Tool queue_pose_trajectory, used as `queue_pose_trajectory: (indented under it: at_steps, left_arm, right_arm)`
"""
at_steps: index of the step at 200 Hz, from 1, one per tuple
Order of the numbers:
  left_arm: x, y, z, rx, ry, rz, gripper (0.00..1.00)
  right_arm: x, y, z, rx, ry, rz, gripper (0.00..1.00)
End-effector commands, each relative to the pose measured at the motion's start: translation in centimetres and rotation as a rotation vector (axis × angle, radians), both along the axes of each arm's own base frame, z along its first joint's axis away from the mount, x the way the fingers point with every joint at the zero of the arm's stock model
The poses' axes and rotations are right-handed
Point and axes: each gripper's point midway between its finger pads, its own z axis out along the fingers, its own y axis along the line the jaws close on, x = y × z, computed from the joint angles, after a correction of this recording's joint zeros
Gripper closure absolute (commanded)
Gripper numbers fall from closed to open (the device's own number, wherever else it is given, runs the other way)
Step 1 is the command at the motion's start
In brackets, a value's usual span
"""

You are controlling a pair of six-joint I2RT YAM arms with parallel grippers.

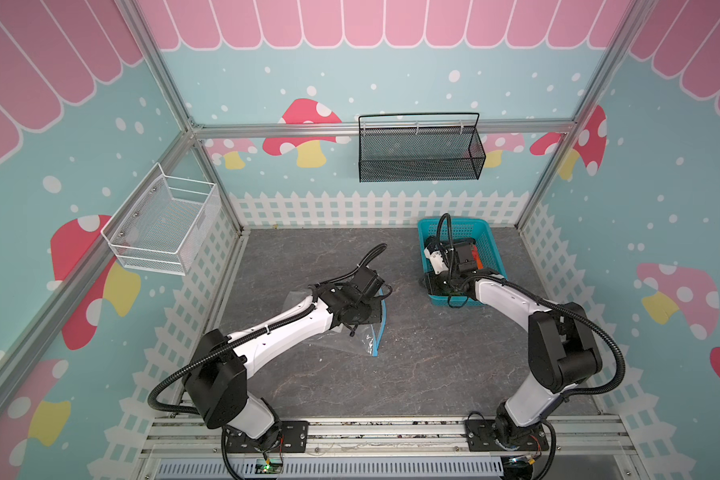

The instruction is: Place the food in the zip-top bag and seal the zipper

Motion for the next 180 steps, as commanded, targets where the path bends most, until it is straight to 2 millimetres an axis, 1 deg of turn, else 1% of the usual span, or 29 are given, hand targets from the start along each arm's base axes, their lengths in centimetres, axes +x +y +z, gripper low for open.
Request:
queue_pose_trajectory:
  at_steps: [1,15,40,66,75,94,109,123,139,144,147,158,173,180]
  left_arm:
    - [0.3,-0.2,0.6,-0.026,-0.008,0.013,1.00]
    - [0.4,-0.4,0.7,-0.028,-0.009,0.010,1.00]
    - [0.5,-0.7,0.6,-0.031,-0.002,0.009,1.00]
    - [0.8,-1.3,0.9,-0.043,0.000,-0.002,1.00]
    - [0.9,-1.5,1.0,-0.046,0.001,-0.007,1.00]
    - [1.2,-1.9,1.4,-0.052,-0.004,-0.018,1.00]
    - [1.4,-2.2,1.6,-0.055,-0.005,-0.026,1.00]
    - [1.6,-2.5,1.9,-0.061,-0.009,-0.033,1.00]
    - [1.8,-2.8,2.1,-0.066,-0.009,-0.043,1.00]
    - [1.8,-2.9,2.2,-0.067,-0.010,-0.046,1.00]
    - [1.9,-2.9,2.3,-0.069,-0.009,-0.047,1.00]
    - [2.0,-3.1,2.4,-0.069,-0.011,-0.054,1.00]
    - [2.1,-3.3,2.4,-0.070,-0.007,-0.059,1.00]
    - [2.2,-3.4,2.5,-0.070,-0.007,-0.063,1.00]
  right_arm:
    - [-1.7,0.8,0.4,0.003,0.006,0.053,0.59]
    - [-2.0,0.8,0.4,0.004,0.005,0.054,0.59]
    - [-2.0,0.6,1.2,0.003,-0.013,0.043,0.58]
    - [-1.1,-0.2,3.5,-0.030,-0.057,0.006,0.50]
    - [-0.8,-0.5,4.2,-0.046,-0.071,-0.003,0.48]
    - [0.3,-1.5,6.4,-0.064,-0.116,-0.035,0.46]
    - [1.2,-2.4,7.4,-0.064,-0.138,-0.064,0.46]
    - [2.3,-3.9,7.9,-0.076,-0.148,-0.100,0.46]
    - [3.8,-6.3,8.1,-0.091,-0.152,-0.160,0.45]
    - [4.4,-7.3,8.3,-0.098,-0.155,-0.185,0.45]
    - [4.5,-7.6,8.2,-0.100,-0.155,-0.192,0.45]
    - [5.6,-9.8,8.3,-0.120,-0.160,-0.248,0.43]
    - [6.9,-11.8,8.4,-0.142,-0.168,-0.299,0.41]
    - [7.6,-12.8,8.0,-0.152,-0.162,-0.320,0.40]
